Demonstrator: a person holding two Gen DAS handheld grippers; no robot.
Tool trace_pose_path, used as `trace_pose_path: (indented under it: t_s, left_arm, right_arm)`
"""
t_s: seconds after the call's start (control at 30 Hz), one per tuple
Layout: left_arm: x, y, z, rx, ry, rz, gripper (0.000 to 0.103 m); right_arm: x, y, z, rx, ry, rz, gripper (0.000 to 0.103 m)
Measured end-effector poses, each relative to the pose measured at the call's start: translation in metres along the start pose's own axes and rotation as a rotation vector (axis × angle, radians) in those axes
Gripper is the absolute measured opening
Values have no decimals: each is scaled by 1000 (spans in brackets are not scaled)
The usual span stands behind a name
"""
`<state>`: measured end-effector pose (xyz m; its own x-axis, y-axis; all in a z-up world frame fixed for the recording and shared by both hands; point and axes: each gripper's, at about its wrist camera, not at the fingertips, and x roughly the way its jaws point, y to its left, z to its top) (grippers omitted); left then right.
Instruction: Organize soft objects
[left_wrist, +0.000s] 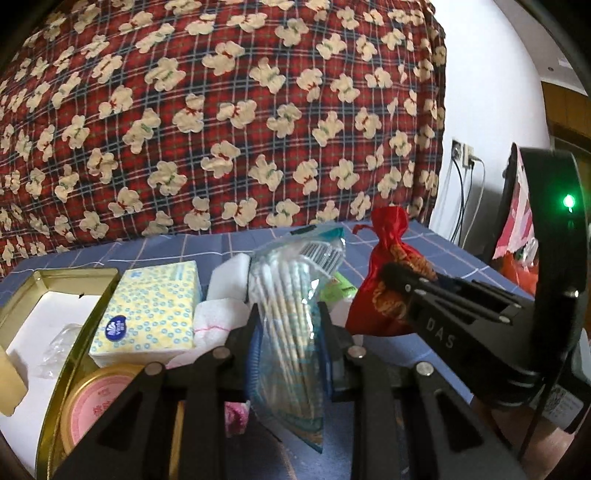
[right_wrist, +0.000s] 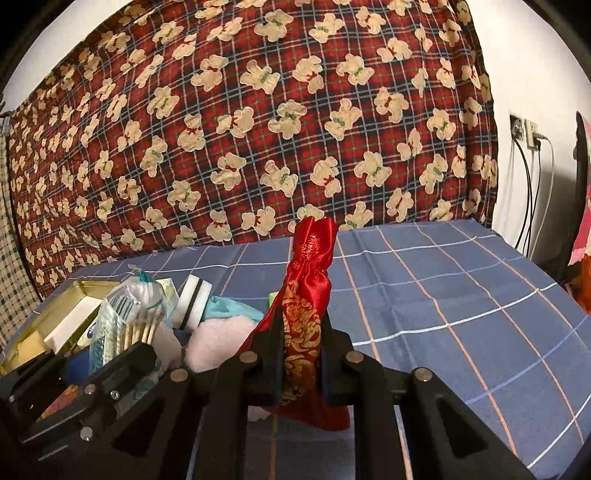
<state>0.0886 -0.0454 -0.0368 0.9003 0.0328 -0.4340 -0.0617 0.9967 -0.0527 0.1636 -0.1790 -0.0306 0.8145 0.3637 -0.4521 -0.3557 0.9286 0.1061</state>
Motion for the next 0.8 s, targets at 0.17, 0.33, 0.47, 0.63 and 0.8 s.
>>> trace_pose_path:
  t_s: [0.17, 0.33, 0.47, 0.63, 0.8]
  left_arm:
    - [-6, 11, 1, -39, -34, -4, 25]
    - [-14, 18, -1, -71, -79, -9, 25]
    - [-18, 21, -1, -84, -98, -16, 25]
    - [-23, 25, -2, -103, -129, -13, 25]
    - [-30, 25, -3, -102, -169, 13, 25]
  right_arm:
    - [-3, 4, 0, -5, -27, 3, 16]
    - [-6, 9, 0, -9, -52, 8, 16]
    - [-10, 15, 0, -26, -81, 6, 16]
    - [-17, 25, -1, -69, -128, 2, 16]
    - [-21, 34, -2, -104, -156, 5, 16]
